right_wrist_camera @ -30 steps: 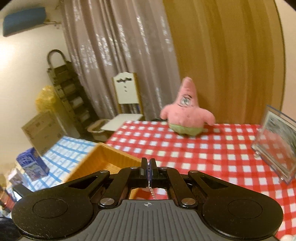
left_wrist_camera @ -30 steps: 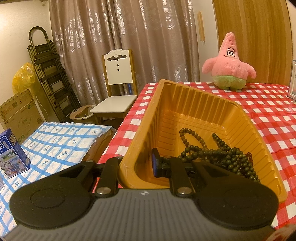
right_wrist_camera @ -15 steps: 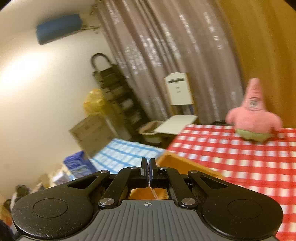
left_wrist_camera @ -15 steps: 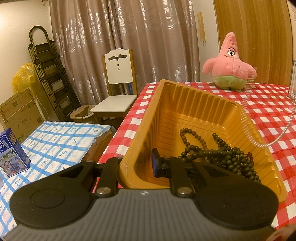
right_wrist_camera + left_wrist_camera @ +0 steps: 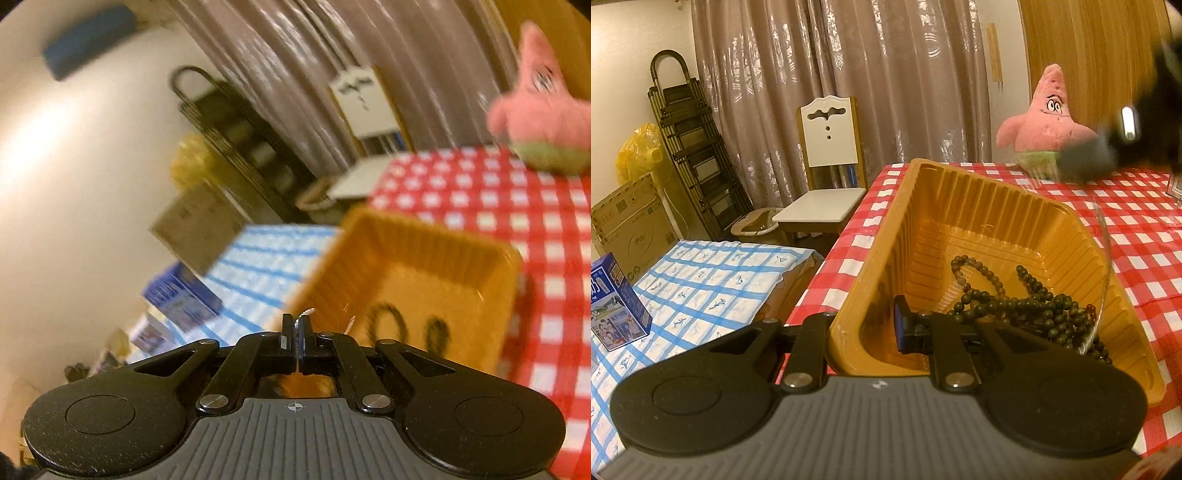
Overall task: Organize jewelry
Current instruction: 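Lift the pearl necklace high and swing it over the orange tray, then lower the pearl necklace into the tray and open the right tool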
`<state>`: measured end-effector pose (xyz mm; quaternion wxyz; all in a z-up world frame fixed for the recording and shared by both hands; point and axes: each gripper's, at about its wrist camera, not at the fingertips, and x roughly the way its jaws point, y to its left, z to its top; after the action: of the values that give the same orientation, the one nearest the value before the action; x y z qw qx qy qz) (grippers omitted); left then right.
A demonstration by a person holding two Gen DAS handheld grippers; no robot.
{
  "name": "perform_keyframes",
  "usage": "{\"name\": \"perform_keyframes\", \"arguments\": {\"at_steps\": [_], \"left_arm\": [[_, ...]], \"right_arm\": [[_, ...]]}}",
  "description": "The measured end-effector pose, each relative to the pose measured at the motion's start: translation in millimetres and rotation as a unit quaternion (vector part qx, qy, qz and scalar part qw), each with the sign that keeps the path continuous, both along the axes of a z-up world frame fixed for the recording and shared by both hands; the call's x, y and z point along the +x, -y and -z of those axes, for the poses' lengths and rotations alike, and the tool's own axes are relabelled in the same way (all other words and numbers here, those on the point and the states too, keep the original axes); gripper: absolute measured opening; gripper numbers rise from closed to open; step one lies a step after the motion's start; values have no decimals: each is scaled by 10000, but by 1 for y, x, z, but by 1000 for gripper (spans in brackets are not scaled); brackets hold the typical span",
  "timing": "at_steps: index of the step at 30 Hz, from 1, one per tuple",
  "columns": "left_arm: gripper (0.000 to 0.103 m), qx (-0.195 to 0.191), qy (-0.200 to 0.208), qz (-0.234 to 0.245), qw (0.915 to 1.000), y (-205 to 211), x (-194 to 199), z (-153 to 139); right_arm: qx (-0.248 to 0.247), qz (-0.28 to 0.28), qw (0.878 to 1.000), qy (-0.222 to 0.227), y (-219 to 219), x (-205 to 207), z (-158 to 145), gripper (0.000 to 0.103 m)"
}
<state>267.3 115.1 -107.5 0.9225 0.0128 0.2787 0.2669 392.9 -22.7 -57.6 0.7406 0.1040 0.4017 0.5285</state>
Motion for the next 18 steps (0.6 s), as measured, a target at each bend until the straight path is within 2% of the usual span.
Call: {"name": "perform_keyframes", "arguments": {"at_steps": [5,9,11,16,18], "left_arm": [[16,7,-8,23,10000,0,1,1],[16,0,-18,30,10000,-2,0,1],[16,-11,-22,25,10000,-2,0,1],[16,-11,-19,26,10000,-1,0,2],[16,-14,-19,21,10000,-1,0,2]], "right_arm": [[-455,183,9987,-115,6,13,26,1],[-629,208,9978,-10,4,15,29,1],[-489,130,9987,84,-1,10,24,1],[504,122,9976,459,1,1,0,1],[526,275,9969,524,2,4,1,1]]}}
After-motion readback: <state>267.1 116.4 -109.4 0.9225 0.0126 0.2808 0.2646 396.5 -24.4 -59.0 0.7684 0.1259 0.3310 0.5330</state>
